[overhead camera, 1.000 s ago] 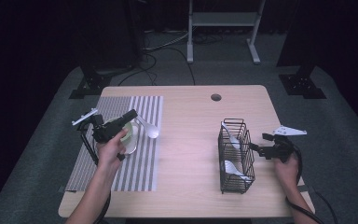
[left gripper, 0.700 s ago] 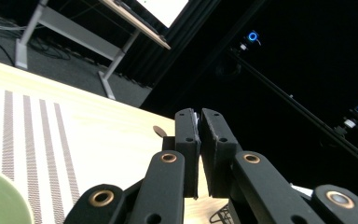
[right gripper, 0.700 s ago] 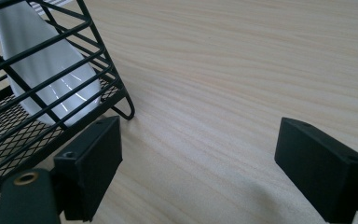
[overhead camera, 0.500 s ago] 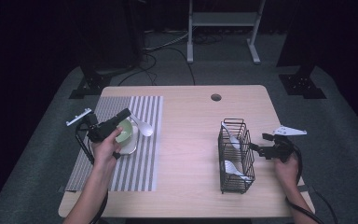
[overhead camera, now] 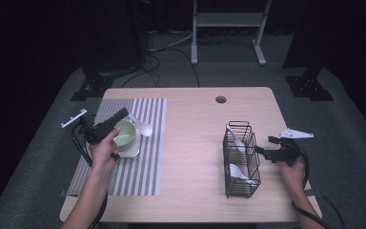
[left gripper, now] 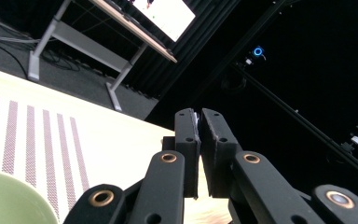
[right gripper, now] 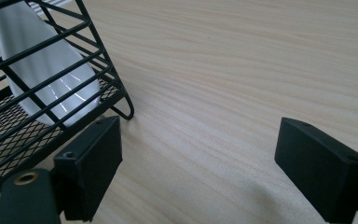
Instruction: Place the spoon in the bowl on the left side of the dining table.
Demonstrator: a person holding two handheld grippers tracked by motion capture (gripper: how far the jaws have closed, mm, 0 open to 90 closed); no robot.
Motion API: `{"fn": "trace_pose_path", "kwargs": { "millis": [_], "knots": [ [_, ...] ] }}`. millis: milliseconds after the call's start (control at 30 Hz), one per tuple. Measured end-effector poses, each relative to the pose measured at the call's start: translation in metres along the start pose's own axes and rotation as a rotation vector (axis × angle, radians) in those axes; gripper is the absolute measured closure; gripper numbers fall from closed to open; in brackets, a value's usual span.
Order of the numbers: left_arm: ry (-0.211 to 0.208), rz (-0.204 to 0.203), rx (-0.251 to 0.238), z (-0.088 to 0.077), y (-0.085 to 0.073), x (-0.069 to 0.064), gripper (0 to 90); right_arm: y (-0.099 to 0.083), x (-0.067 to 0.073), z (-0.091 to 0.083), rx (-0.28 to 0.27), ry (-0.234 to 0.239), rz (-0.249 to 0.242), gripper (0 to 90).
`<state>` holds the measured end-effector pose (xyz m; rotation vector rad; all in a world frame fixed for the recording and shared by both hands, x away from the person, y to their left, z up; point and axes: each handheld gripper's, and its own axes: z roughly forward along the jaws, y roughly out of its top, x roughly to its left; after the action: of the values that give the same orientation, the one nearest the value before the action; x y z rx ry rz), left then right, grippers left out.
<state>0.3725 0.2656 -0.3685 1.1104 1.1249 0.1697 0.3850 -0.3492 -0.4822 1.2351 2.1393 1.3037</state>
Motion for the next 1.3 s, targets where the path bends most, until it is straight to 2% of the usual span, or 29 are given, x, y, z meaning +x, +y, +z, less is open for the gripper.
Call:
{"fn": "trace_pose_path", "kwargs": {
  "millis": [1300],
  "knots": [
    [0.042, -0.021, -0.076, -0.021, 0.024, 0.012, 85.6, 0.000, 0.000, 0.000, 0.002, -0.002, 0.005, 13.7]
  ]
}}
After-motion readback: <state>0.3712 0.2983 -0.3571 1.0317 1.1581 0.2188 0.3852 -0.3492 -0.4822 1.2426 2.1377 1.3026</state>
